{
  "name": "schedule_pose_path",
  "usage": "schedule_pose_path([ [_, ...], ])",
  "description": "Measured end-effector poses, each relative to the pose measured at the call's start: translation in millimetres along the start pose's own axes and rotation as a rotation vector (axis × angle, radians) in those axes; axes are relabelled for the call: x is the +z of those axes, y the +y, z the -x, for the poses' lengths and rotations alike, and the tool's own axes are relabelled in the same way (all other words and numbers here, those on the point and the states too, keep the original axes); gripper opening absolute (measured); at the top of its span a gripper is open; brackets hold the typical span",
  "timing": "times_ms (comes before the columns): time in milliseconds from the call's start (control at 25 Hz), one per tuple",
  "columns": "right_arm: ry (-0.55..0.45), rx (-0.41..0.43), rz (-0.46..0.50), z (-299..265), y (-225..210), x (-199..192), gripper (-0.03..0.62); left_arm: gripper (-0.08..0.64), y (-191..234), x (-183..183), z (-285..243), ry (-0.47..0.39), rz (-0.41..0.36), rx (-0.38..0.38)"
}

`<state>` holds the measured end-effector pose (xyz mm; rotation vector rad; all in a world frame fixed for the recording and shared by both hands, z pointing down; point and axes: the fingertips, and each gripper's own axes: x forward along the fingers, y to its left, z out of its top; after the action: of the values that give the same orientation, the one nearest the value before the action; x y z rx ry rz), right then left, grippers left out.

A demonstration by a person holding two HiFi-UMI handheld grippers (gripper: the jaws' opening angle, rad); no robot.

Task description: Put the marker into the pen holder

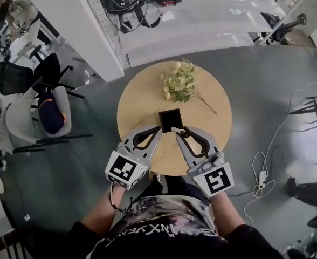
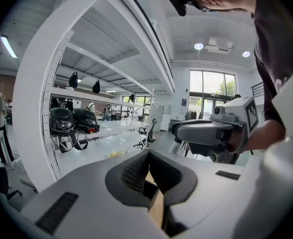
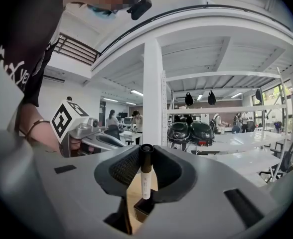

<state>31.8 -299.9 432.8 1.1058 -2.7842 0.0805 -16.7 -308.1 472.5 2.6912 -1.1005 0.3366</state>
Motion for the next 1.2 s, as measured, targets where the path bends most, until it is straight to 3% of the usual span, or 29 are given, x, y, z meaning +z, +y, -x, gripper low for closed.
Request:
schedule_pose_path([
  [600, 0.043, 0.008, 0.004, -45.2, -19.8, -53.4, 0.078, 0.020, 30.0, -32.8, -33.8, 0.005, 0.010, 0.032],
  [1200, 0.147, -0.002, 0.048, -64.6, -22.5, -115.2, 0.078, 0.020, 40.1, -74.9, -55.8, 0.038, 0.000, 0.027],
])
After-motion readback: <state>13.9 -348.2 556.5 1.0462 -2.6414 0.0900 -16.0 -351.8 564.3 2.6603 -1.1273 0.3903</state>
